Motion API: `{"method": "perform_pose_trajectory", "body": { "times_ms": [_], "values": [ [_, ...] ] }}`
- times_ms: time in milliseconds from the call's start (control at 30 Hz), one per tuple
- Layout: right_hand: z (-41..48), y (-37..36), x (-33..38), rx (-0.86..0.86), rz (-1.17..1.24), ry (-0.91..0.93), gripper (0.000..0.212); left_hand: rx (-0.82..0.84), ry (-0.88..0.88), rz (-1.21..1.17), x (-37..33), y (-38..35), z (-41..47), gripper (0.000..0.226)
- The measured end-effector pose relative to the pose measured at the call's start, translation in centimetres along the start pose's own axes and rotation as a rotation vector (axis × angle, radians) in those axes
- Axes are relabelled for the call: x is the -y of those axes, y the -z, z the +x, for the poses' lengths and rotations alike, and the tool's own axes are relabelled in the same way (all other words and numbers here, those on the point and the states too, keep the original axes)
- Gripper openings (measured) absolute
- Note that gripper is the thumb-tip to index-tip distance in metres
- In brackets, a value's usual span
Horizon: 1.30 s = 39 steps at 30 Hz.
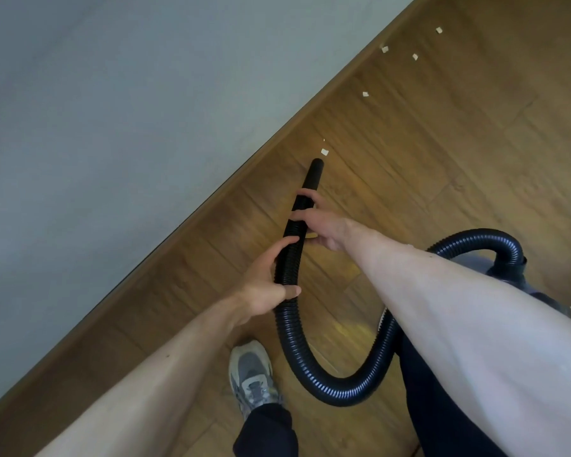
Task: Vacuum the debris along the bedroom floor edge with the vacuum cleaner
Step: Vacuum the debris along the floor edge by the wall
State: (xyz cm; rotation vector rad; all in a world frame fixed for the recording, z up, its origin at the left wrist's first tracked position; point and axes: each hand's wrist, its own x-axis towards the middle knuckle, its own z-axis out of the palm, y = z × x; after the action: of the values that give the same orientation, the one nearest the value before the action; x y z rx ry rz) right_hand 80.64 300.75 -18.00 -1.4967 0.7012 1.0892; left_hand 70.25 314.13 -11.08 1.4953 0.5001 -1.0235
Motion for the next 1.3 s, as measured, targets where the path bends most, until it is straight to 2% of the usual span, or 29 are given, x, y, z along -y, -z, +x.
{"method": "perform_pose_trajectory", "body": {
  "times_ms": [633, 1300],
  "values": [
    [2.8, 5.3, 2.7, 0.101, -0.093, -0.059, 0.067, -0.067, 0.057, -0.025, -2.8, -4.0, 4.5, 0.085],
    [3.5, 8.7, 6.0, 0.128, -0.135, -0.052, 0.06, -0.081, 0.054, -0.039, -6.7, -5.9, 6.7, 0.083]
  ]
}}
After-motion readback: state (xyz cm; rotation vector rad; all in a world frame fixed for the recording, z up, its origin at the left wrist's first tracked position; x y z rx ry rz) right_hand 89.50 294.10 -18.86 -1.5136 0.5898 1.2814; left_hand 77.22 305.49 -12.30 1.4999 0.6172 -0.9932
